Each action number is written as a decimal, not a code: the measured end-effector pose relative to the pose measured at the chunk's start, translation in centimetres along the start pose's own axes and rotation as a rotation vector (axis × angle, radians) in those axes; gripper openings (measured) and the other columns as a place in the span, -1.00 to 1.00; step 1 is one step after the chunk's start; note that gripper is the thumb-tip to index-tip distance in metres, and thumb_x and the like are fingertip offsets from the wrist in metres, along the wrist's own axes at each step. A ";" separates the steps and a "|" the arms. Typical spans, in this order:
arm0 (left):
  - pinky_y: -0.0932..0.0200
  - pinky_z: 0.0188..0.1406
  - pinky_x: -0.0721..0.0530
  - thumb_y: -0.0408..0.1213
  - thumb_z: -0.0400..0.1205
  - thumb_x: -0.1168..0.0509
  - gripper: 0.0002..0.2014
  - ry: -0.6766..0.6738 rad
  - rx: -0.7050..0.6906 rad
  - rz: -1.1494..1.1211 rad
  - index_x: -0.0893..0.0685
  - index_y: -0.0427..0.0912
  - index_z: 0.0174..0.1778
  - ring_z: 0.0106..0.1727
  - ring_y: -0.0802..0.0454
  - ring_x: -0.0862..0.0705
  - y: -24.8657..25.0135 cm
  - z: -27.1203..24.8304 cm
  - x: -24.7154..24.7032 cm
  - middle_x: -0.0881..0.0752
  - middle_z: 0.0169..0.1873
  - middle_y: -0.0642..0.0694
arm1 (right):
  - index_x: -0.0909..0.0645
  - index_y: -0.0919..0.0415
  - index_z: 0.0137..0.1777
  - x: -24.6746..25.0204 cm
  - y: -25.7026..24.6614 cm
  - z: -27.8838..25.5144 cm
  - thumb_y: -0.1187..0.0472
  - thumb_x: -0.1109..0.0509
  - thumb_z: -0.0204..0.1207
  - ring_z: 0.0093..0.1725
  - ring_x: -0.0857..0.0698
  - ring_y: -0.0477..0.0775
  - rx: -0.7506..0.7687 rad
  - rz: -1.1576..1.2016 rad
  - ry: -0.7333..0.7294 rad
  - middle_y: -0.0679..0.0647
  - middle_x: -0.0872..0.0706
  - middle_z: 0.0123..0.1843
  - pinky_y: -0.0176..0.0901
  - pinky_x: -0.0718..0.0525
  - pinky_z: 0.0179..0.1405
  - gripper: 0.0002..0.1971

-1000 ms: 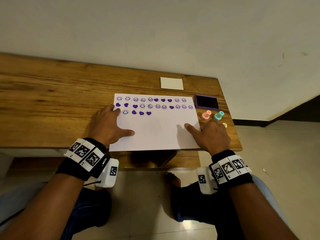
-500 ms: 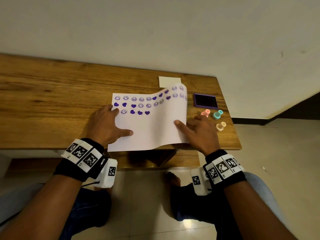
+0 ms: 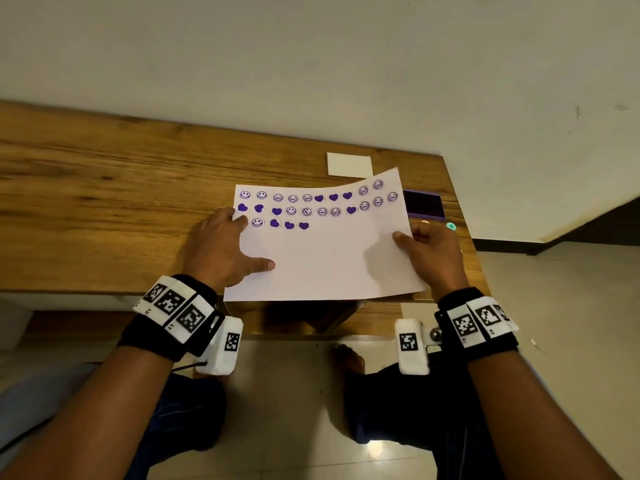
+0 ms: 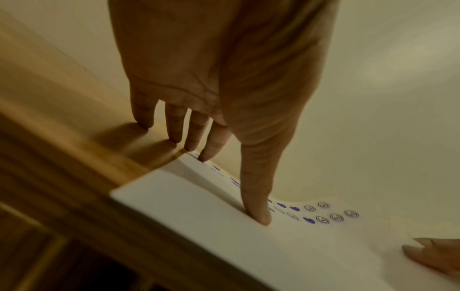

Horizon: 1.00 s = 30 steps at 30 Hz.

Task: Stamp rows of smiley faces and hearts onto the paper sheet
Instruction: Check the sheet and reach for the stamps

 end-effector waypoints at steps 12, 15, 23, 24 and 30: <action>-0.07 0.50 -0.41 -0.02 0.55 -0.43 -0.35 0.155 0.076 -0.325 -0.47 -0.21 0.52 0.50 -0.16 -0.45 -2.4 0.8 2.7 -0.50 0.49 -0.19 | -0.72 0.08 0.15 1.0 -0.7 1.9 0.17 -0.41 0.65 0.12 -0.79 0.12 0.070 0.288 0.067 0.02 -0.84 0.10 0.10 -0.76 0.18 -0.86; 0.01 0.43 -0.43 -0.06 0.55 -0.44 -0.42 0.210 0.111 -0.390 -0.56 -0.23 0.45 0.45 -0.14 -0.51 -4.0 0.7 4.0 -0.58 0.43 -0.19 | -0.74 0.10 0.18 1.4 -0.4 2.1 0.18 -0.41 0.64 0.11 -0.80 0.13 0.049 0.393 0.077 0.03 -0.85 0.11 0.07 -0.75 0.15 -0.83; -0.06 0.47 -0.47 -0.11 0.53 -0.46 -0.54 0.187 0.152 -0.374 -0.67 -0.21 0.32 0.39 -0.12 -0.59 -7.5 1.5 4.3 -0.68 0.32 -0.17 | -0.67 0.32 0.29 1.4 -2.0 0.8 0.35 -0.31 0.69 0.01 -0.81 -0.03 0.050 0.647 0.006 0.05 -0.84 0.08 -0.23 -0.76 -0.01 -0.76; -0.07 0.46 -0.48 -0.13 0.53 -0.47 -0.55 0.183 0.152 -0.366 -0.68 -0.20 0.32 0.38 -0.12 -0.59 -7.8 1.7 4.3 -0.69 0.31 -0.17 | -0.66 0.33 0.31 1.4 -2.3 0.7 0.36 -0.30 0.69 0.02 -0.81 -0.04 0.056 0.666 -0.010 0.05 -0.84 0.09 -0.26 -0.74 -0.02 -0.75; -0.14 0.22 -0.67 -0.24 0.45 -0.52 -0.62 0.196 0.084 -0.183 -0.76 -0.17 0.20 0.17 -0.17 -0.71 -8.4 2.4 4.0 -0.77 0.15 -0.18 | -0.69 0.25 0.24 1.2 -3.3 -0.4 0.42 -0.26 0.69 0.14 -0.81 0.01 0.078 0.723 -0.096 0.07 -0.84 0.16 -0.27 -0.73 0.03 -0.76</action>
Point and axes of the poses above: each hand's wrist, its own z-axis towards the middle knuckle, its own x-axis out of the back of the hand, y = z × x, the point moved 9 cm from there along z, towards the middle knuckle
